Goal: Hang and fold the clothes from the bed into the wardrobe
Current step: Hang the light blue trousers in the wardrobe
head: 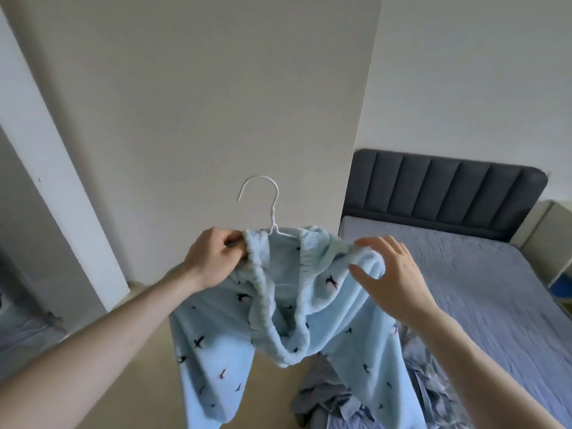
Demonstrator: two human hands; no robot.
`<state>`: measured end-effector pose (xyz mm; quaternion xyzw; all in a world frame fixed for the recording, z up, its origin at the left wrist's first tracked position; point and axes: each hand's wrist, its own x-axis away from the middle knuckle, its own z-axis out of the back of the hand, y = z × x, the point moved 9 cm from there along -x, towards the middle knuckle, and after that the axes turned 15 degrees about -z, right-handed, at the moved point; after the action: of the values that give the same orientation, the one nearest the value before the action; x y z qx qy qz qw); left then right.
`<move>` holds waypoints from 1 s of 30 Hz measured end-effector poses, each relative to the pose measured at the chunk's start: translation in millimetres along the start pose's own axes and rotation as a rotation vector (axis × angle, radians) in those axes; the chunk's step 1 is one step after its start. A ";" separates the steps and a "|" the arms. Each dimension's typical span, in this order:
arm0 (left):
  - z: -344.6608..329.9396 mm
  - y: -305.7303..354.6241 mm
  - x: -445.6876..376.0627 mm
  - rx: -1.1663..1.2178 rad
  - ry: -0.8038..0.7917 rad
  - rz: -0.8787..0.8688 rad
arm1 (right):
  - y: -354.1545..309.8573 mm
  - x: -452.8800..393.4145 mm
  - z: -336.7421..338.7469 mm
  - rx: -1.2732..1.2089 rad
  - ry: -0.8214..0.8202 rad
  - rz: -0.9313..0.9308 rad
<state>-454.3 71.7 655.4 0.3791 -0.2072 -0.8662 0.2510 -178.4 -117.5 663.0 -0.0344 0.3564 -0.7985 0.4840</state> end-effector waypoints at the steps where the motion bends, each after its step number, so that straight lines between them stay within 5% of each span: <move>1: 2.2 3.9 0.0 0.016 0.022 -0.002 | 11.1 -12.5 -1.0 0.066 -0.013 -0.015; 6: 5.3 15.7 1.5 0.026 0.035 0.037 | 14.6 -39.9 -19.2 0.002 -0.180 0.061; 20: 62.1 -16.3 108.3 -0.351 0.237 0.506 | -91.2 -8.8 -144.6 -0.130 -0.568 0.289; 30: 154.8 -60.4 169.0 -0.133 0.223 0.807 | -215.4 29.1 -241.8 -0.216 -0.719 0.380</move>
<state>-688.0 45.5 625.8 0.3418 -0.2542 -0.6636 0.6150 -451.7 48.6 604.6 -0.2952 0.2465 -0.5900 0.7099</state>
